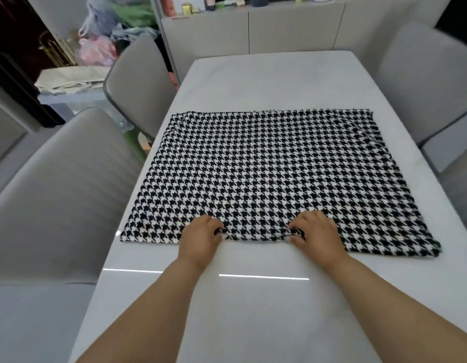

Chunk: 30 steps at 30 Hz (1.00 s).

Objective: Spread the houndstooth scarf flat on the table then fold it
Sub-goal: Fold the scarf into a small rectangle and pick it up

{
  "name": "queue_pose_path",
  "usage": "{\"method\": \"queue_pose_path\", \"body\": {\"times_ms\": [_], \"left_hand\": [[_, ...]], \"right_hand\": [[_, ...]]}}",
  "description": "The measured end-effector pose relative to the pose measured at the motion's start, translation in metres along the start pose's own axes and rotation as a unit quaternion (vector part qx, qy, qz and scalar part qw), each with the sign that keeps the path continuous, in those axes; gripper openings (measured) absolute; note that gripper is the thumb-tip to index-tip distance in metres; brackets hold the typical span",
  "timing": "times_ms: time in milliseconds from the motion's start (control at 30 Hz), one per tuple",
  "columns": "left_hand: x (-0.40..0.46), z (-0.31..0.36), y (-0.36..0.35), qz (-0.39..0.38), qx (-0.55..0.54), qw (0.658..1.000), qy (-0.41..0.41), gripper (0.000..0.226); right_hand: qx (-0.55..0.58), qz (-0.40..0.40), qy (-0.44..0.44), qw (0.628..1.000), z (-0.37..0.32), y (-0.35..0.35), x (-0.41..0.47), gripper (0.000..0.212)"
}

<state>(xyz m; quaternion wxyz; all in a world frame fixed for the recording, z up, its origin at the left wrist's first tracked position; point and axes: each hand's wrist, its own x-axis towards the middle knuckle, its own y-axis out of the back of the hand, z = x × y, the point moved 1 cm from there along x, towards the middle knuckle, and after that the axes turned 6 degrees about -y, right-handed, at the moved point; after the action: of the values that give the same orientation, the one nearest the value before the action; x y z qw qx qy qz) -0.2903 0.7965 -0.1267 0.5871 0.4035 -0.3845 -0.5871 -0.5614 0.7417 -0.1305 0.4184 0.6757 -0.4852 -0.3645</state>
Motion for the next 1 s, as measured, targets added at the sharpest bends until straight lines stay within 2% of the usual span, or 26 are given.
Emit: {"method": "queue_pose_path", "body": {"times_ms": [167, 467, 533, 633, 700, 767, 867, 1000], "left_hand": [[-0.015, 0.012, 0.006, -0.08, -0.03, 0.996, -0.015, 0.017], [-0.121, 0.025, 0.015, -0.196, -0.002, 0.977, -0.08, 0.008], [-0.135, 0.027, 0.019, -0.251, -0.005, 0.964, -0.089, 0.015], [-0.137, 0.033, 0.029, -0.387, -0.03, 0.918, -0.08, 0.02], [-0.13, 0.041, 0.034, -0.436, -0.067, 0.895, -0.068, 0.015], [-0.117, 0.056, 0.036, -0.418, -0.097, 0.901, -0.058, 0.021], [-0.086, 0.092, 0.031, -0.359, -0.104, 0.925, -0.066, 0.028], [-0.035, 0.146, 0.012, -0.318, -0.102, 0.938, -0.092, 0.027]], "right_hand": [[0.019, -0.065, -0.034, 0.997, -0.002, 0.009, -0.022, 0.032], [0.029, -0.157, -0.074, 0.984, -0.021, 0.013, -0.139, 0.019], [0.03, -0.214, -0.077, 0.973, -0.029, 0.014, -0.161, 0.014], [0.055, -0.333, -0.089, 0.937, -0.032, 0.022, -0.176, 0.013], [0.116, -0.359, -0.116, 0.919, -0.028, 0.031, -0.176, 0.006], [0.174, -0.291, -0.153, 0.928, -0.018, 0.046, -0.166, 0.017], [0.206, -0.118, -0.205, 0.95, 0.01, 0.072, -0.135, 0.023], [0.203, 0.046, -0.293, 0.933, 0.075, 0.098, -0.078, 0.028]]}}
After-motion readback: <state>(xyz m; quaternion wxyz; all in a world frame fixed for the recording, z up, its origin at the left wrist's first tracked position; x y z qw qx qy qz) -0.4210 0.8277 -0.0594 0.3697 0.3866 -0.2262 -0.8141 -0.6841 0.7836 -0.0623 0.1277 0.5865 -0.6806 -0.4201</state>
